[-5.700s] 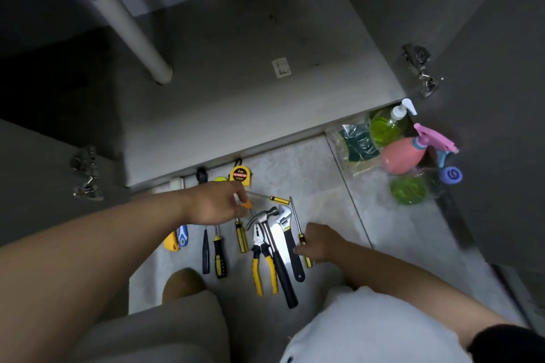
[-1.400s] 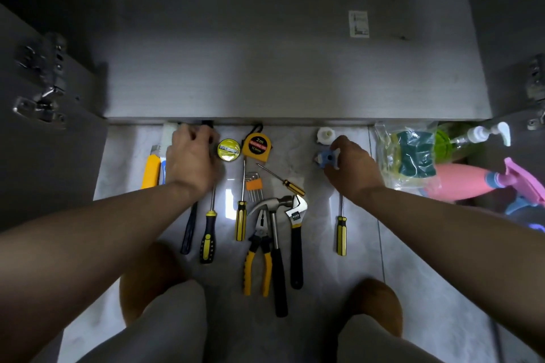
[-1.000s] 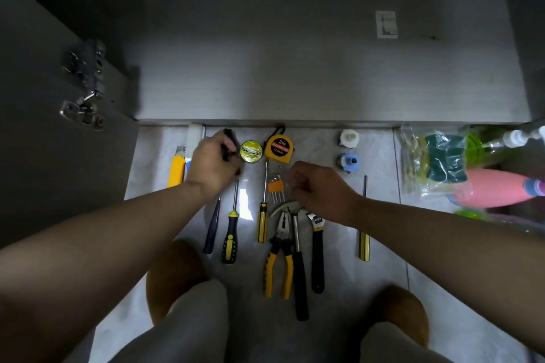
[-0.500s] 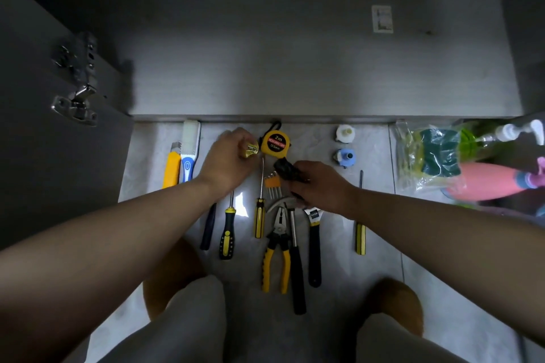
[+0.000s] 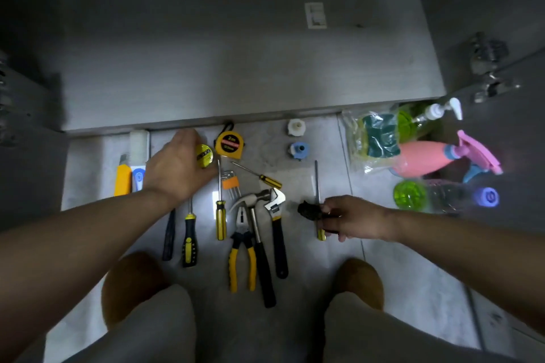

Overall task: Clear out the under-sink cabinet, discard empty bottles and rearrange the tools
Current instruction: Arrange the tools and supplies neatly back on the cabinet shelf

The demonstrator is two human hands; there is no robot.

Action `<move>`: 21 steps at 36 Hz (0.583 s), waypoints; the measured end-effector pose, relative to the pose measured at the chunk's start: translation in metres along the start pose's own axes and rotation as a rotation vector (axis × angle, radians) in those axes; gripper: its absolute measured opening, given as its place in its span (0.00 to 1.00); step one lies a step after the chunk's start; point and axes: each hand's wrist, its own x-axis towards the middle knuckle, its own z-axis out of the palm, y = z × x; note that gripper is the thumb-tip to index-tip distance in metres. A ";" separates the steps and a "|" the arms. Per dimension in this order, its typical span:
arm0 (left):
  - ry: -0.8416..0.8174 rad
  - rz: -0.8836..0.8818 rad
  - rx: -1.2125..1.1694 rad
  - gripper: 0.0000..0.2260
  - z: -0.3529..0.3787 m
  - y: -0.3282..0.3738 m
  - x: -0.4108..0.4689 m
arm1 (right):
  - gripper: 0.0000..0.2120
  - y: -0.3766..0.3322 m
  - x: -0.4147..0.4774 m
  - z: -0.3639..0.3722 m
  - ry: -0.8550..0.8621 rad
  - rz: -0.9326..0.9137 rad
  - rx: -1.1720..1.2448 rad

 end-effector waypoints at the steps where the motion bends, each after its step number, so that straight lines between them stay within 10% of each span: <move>1: -0.023 0.019 -0.037 0.21 0.000 0.005 -0.003 | 0.05 0.014 -0.004 0.001 0.034 0.033 0.083; 8: -0.380 0.163 -0.287 0.21 0.002 0.059 -0.011 | 0.07 0.083 -0.005 0.011 0.532 0.235 0.891; 21: -1.011 -0.009 -0.501 0.15 0.012 0.170 0.009 | 0.10 0.079 0.054 -0.011 0.829 0.324 1.119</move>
